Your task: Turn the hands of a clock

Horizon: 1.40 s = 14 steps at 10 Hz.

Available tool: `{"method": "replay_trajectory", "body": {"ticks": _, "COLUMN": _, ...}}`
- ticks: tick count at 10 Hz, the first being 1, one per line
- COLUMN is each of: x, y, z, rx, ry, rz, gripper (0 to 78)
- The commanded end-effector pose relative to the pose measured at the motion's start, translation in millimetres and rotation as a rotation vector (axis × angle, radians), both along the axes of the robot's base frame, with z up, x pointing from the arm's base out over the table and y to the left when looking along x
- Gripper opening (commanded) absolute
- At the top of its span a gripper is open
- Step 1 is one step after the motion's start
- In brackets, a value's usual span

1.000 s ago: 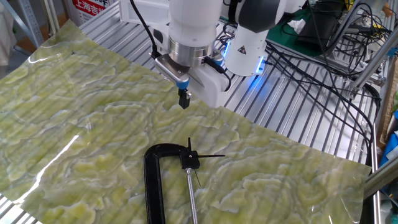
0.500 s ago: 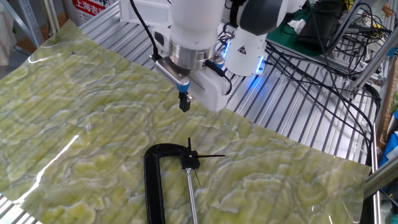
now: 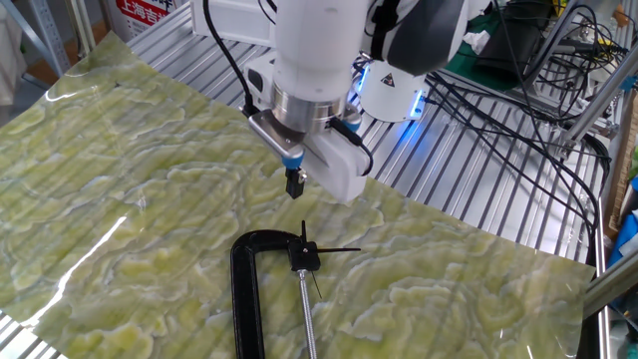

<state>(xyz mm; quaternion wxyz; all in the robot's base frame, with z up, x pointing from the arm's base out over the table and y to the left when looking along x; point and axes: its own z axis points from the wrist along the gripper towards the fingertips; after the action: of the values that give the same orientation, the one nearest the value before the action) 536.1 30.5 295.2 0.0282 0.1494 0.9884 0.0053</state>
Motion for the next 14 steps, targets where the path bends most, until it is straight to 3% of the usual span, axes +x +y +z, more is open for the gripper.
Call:
{"method": "replay_trajectory", "body": {"ticks": 1, "x": 1.5, "y": 1.1, "z": -0.2, "rx": 0.005, "ry": -0.019, "rz": -0.018, "gripper": 0.0}}
{"method": "replay_trajectory", "body": {"ticks": 5, "x": 1.5, "y": 1.1, "z": -0.2, "rx": 0.032, "ry": -0.028, "rz": 0.003, "gripper": 0.0}}
{"method": "replay_trajectory", "body": {"ticks": 7, "x": 1.5, "y": 1.1, "z": -0.2, "rx": 0.064, "ry": -0.038, "rz": -0.017, "gripper": 0.0}}
{"method": "replay_trajectory", "body": {"ticks": 9, "x": 1.5, "y": 1.1, "z": -0.2, "rx": 0.091, "ry": -0.025, "rz": -0.034, "gripper": 0.0}}
{"method": "replay_trajectory", "body": {"ticks": 14, "x": -11.1, "y": 10.6, "z": -20.7, "rx": 0.078, "ry": -0.047, "rz": -0.034, "gripper": 0.0}}
